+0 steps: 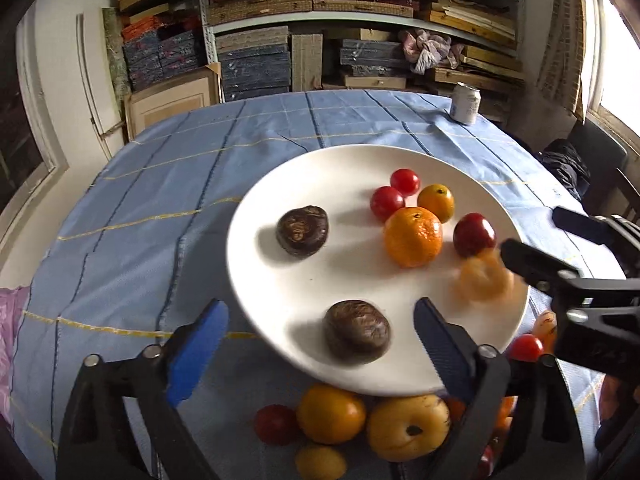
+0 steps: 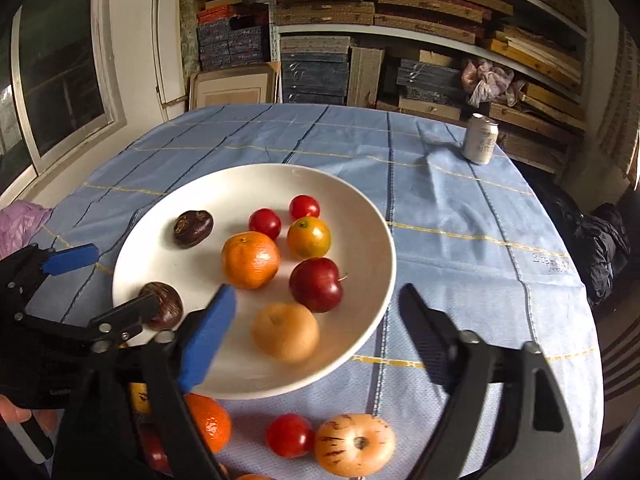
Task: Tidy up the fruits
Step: 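Place the dark brown fruit and pale apple on the plate, opening both tools, then grasp the small brown fruit with the left tool while the right grasps the speckled pear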
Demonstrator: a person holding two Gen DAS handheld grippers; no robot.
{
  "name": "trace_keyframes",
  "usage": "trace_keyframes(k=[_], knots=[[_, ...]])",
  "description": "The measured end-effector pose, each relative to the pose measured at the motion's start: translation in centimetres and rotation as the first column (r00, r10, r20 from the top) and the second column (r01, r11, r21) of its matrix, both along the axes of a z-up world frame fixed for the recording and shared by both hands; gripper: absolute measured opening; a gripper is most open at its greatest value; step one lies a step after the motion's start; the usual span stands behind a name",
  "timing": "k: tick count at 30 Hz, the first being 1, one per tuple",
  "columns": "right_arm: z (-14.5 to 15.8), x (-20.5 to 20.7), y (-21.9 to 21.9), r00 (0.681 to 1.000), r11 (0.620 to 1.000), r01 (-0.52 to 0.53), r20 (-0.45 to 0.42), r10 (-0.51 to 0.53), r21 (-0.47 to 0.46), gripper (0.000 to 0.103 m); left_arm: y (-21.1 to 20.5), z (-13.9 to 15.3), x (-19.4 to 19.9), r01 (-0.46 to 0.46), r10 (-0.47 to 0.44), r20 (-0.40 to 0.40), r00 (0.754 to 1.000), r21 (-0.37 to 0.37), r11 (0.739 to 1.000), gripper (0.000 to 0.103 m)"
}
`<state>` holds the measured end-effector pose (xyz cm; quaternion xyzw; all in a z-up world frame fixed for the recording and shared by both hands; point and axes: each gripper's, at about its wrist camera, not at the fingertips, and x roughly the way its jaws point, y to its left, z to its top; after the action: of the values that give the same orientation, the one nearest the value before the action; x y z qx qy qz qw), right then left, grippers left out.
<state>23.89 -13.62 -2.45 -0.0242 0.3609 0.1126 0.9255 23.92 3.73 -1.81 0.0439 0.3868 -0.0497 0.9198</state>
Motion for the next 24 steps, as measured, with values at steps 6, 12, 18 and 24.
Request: trace_keyframes(k=[6,12,18,24], knots=[[-0.5,-2.1,-2.7,0.998,0.998,0.06,-0.021,-0.061,-0.007,0.09,0.7,-0.1,-1.6,-0.009,0.009,0.004,1.0,-0.027,1.0,0.1],[-2.7,-5.8,-3.7,0.994,0.996,0.083,-0.067,-0.081,0.03,0.09,1.2,-1.1,-3.9,-0.003,0.003,-0.013,1.0,-0.031,1.0,0.1],[-4.3,-8.7,-1.9,0.993,0.999,0.037,-0.108,-0.036,0.012,0.09,3.3,-2.1,-6.1,-0.059,0.057,-0.039,0.998,-0.038,0.998,0.099],[-5.2,-10.7,-0.7,0.99,1.0,0.018,-0.136,-0.021,-0.026,0.091,3.3,-3.6,-7.7,-0.005,0.002,-0.066,0.998,-0.039,0.999,0.099]])
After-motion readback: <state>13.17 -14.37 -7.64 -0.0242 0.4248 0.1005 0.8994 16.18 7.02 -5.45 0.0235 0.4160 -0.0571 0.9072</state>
